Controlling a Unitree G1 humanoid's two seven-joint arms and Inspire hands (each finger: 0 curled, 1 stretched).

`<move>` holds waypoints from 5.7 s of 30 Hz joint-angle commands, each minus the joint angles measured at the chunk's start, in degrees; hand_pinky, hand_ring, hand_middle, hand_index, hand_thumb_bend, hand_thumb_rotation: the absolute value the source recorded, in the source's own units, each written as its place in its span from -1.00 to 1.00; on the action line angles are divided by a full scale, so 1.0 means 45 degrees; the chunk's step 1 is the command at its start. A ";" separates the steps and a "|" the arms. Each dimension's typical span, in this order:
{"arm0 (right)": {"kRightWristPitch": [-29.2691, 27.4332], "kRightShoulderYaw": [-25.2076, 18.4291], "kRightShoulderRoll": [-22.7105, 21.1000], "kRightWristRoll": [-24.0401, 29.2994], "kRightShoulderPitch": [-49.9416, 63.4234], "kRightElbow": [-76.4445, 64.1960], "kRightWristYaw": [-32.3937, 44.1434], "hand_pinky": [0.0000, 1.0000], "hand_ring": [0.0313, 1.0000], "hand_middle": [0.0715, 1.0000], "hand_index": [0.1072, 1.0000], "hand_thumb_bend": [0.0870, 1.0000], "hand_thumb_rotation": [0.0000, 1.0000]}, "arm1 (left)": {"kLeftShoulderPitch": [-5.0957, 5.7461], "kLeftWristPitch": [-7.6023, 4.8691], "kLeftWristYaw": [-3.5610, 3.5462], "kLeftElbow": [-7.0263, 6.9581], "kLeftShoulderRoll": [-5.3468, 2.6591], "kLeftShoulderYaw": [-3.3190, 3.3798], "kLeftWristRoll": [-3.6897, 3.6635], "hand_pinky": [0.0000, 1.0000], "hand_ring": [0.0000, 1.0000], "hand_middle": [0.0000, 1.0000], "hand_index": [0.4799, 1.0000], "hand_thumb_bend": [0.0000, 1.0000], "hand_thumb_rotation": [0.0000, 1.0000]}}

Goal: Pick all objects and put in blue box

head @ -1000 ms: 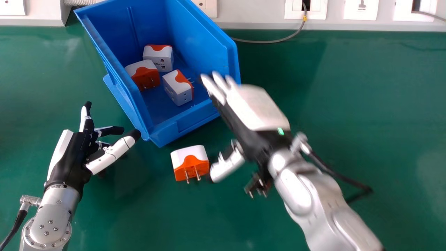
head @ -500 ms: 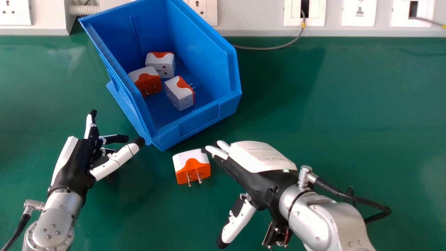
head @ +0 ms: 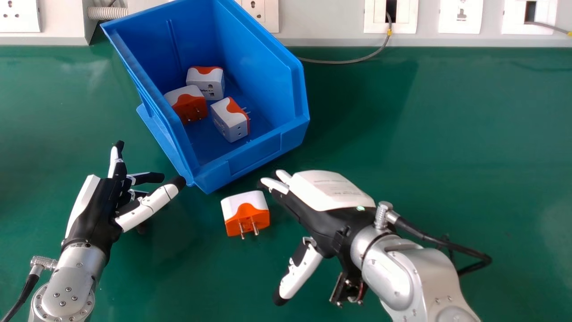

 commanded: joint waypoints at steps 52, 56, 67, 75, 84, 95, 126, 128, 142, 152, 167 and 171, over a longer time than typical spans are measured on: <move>-0.3511 0.1313 0.0672 -0.0219 -0.3148 0.3619 -0.0750 0.87 0.92 0.98 0.85 0.91 -0.63 | 0.0699 0.1081 -0.0738 0.0912 -0.0672 -0.0770 0.0452 0.13 0.32 0.54 0.36 0.53 0.06; -0.3846 0.1203 0.0477 -0.0134 -0.3305 0.3572 -0.0750 0.87 0.92 0.97 0.85 0.90 -0.62 | 0.0680 0.1087 -0.0752 0.0921 -0.0678 -0.0772 0.0445 0.13 0.32 0.54 0.36 0.53 0.06; -0.6971 0.0388 0.0388 0.1221 -0.2872 0.4982 -0.4836 0.52 0.63 0.65 0.58 0.67 -0.77 | 0.0671 0.1067 -0.0734 0.0967 -0.0682 -0.0779 0.0462 0.14 0.32 0.54 0.36 0.53 0.06; -0.8145 -0.0053 0.0516 0.1914 -0.2788 0.5494 -0.6190 -0.18 0.07 0.17 0.18 0.19 -0.93 | 0.0602 0.1064 -0.0765 0.1026 -0.0674 -0.0815 0.0492 0.14 0.32 0.54 0.36 0.53 0.06; -0.8284 -0.0348 0.0440 0.2072 -0.2978 0.5541 -0.5892 -0.41 -0.11 0.00 -0.04 0.02 -0.98 | 0.0556 0.1092 -0.0763 0.1053 -0.0678 -0.0852 0.0526 0.14 0.32 0.53 0.36 0.53 0.06; -0.8516 -0.0739 0.0321 0.2383 -0.3085 0.5248 -0.5799 -0.47 -0.23 -0.12 -0.05 -0.03 -0.99 | 0.0569 0.1059 -0.0747 0.1052 -0.0673 -0.0852 0.0522 0.14 0.32 0.53 0.36 0.53 0.06; -0.3892 -0.0159 0.0005 -0.1250 -0.2669 0.1611 -0.0459 0.09 0.23 0.36 0.27 0.50 -0.91 | 0.0761 0.1076 -0.0744 0.0858 -0.0604 -0.0809 0.0482 0.14 0.32 0.53 0.36 0.53 0.06; -0.3646 -0.0153 0.0139 -0.1203 -0.2441 0.1498 -0.0483 0.22 0.39 0.51 0.37 0.63 -0.82 | 0.0720 0.1050 -0.0743 0.0934 -0.0603 -0.0822 0.0504 0.14 0.31 0.53 0.36 0.53 0.06; -0.3130 -0.0069 0.0264 -0.0729 -0.2215 0.1328 0.0527 0.61 0.82 0.87 0.75 0.88 -0.69 | 0.0680 0.1023 -0.0752 0.0990 -0.0584 -0.0828 0.0521 0.13 0.31 0.53 0.36 0.53 0.06; -0.2761 0.0118 0.0321 -0.1275 -0.2166 0.1168 0.0269 0.70 0.89 0.93 0.82 0.90 -0.69 | 0.0736 0.1069 -0.0788 0.0855 -0.0575 -0.0821 0.0488 0.13 0.31 0.53 0.36 0.54 0.06; -0.3795 0.0384 0.0336 -0.0751 -0.2599 0.2837 -0.0640 0.71 0.90 0.93 0.82 0.89 -0.70 | 0.0850 0.1284 -0.0805 0.0567 -0.0630 -0.0815 0.0427 0.13 0.31 0.53 0.36 0.54 0.07; -0.4191 0.0412 0.0316 -0.0624 -0.2723 0.3439 -0.1011 0.69 0.89 0.92 0.80 0.88 -0.71 | 0.0891 0.1316 -0.0848 0.0514 -0.0616 -0.0814 0.0412 0.13 0.31 0.53 0.36 0.54 0.07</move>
